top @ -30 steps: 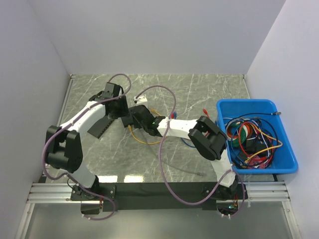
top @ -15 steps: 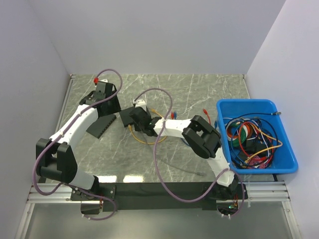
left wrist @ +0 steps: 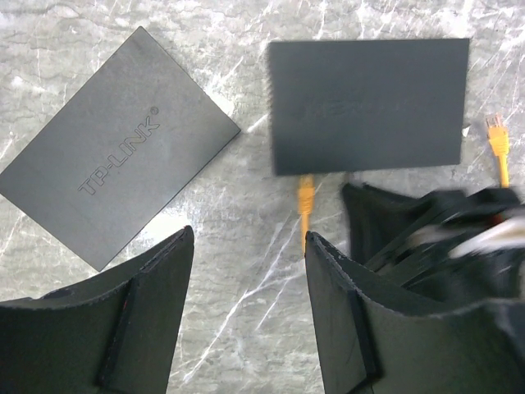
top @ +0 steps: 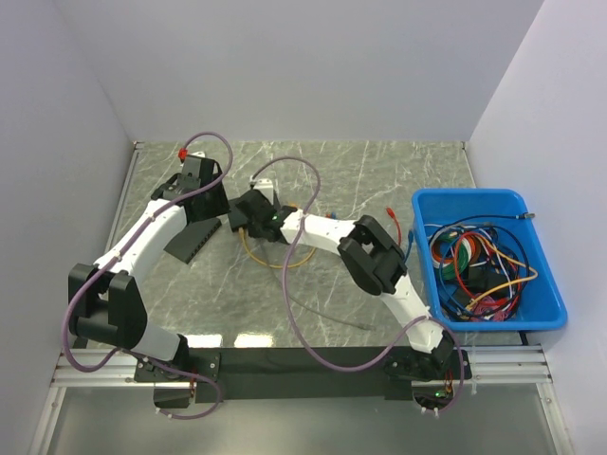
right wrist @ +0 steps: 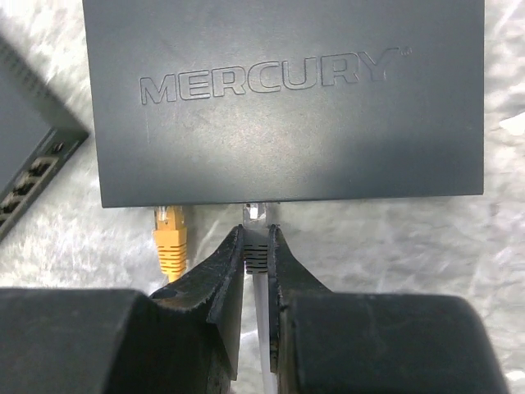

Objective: Insert the plug into the switch port

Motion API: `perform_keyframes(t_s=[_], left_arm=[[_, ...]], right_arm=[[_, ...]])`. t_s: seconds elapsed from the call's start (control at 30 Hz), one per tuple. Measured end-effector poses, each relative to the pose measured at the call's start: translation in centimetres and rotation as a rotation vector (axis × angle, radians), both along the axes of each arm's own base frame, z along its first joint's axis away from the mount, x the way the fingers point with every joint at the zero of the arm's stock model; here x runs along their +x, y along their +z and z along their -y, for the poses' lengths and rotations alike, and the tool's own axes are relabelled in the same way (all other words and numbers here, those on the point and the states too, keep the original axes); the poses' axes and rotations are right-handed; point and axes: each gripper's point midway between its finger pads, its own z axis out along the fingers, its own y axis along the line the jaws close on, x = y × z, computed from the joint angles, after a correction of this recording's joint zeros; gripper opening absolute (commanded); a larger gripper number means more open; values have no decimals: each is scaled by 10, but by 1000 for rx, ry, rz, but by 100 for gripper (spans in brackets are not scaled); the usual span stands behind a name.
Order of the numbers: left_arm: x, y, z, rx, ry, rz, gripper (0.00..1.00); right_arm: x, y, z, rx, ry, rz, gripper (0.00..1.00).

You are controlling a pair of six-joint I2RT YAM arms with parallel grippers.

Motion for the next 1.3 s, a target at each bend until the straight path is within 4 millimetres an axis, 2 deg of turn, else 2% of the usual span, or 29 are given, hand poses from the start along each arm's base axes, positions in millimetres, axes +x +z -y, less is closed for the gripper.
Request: perform_keyframes(t_s=[0.1,0.17,0.33,0.47,0.57,0.6,0.63,0.67,0.73,0.8,0.9,1.0,1.07,1.17,1.3], left_arm=[[0,0,0,-1,1,0,62],[0,0,-1,-1,1,-1,62],[0,0,0,-5,-2,-2,62],[0,0,1,-6,-4,-2,62],[0,-1,1,-6,-4,-4,62],[0,-1,1,-6,-4,-5,62],[0,-1,1,-6,-4,-5,62],[0,-2,1,-6,-4,-6,62],[0,-2,1,-6,-4,-6,62],[0,-2,1,-6,-4,-6,62],[0,-2,1,-6,-4,-5,62],[0,-1,1,-5,-3,-4,61],[0,-1,1,-5,-4,-3,61],[1,-1,0,0,-4,-2,61],[1,2,-2,11,-2,10,61]], right_arm=[[12,2,12,25,-31,-46,0],[28,4,25,40,-62,-75,0],[89,13,58,103,-156,-97,0],[143,22,80,188,-219,-81,20],[173,27,94,256,-244,-73,36],[182,29,99,282,-251,-67,41],[188,33,100,302,-247,-58,51],[197,37,108,323,-252,-46,55],[209,47,116,349,-241,-15,74],[217,56,116,364,-203,25,76],[210,61,111,359,-144,53,77],[181,68,115,318,-106,38,76],[160,88,123,303,-95,57,73],[125,131,143,296,-104,118,71],[87,192,181,311,-160,241,66]])
